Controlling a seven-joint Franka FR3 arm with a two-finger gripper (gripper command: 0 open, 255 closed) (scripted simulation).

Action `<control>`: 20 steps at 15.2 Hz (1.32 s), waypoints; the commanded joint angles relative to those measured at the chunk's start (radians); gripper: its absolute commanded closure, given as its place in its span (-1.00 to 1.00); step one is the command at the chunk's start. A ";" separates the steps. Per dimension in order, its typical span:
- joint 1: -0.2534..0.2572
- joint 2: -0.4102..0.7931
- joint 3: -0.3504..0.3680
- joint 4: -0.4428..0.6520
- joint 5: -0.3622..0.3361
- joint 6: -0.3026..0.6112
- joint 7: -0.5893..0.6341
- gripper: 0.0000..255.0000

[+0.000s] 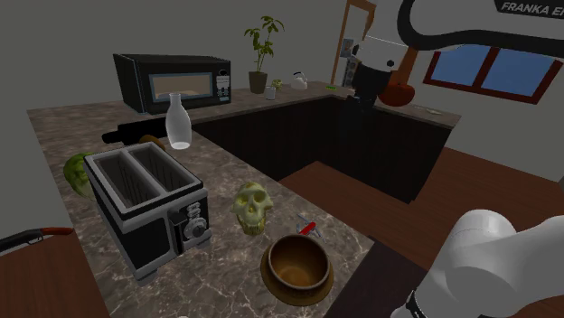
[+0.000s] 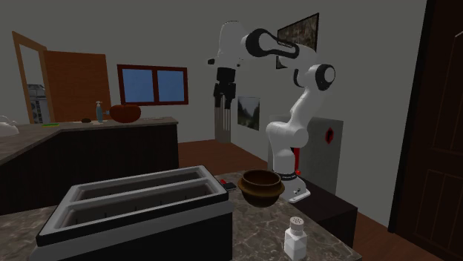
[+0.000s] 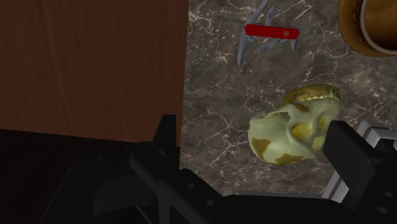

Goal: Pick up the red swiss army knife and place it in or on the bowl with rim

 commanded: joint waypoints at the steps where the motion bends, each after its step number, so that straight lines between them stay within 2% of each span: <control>1: 0.000 0.000 0.000 0.000 0.000 0.000 0.000 -1.00; 11: 0.004 -0.001 0.058 -0.315 0.035 0.253 0.099 -1.00; 20: 0.022 0.121 0.122 -0.525 0.082 0.530 0.190 -1.00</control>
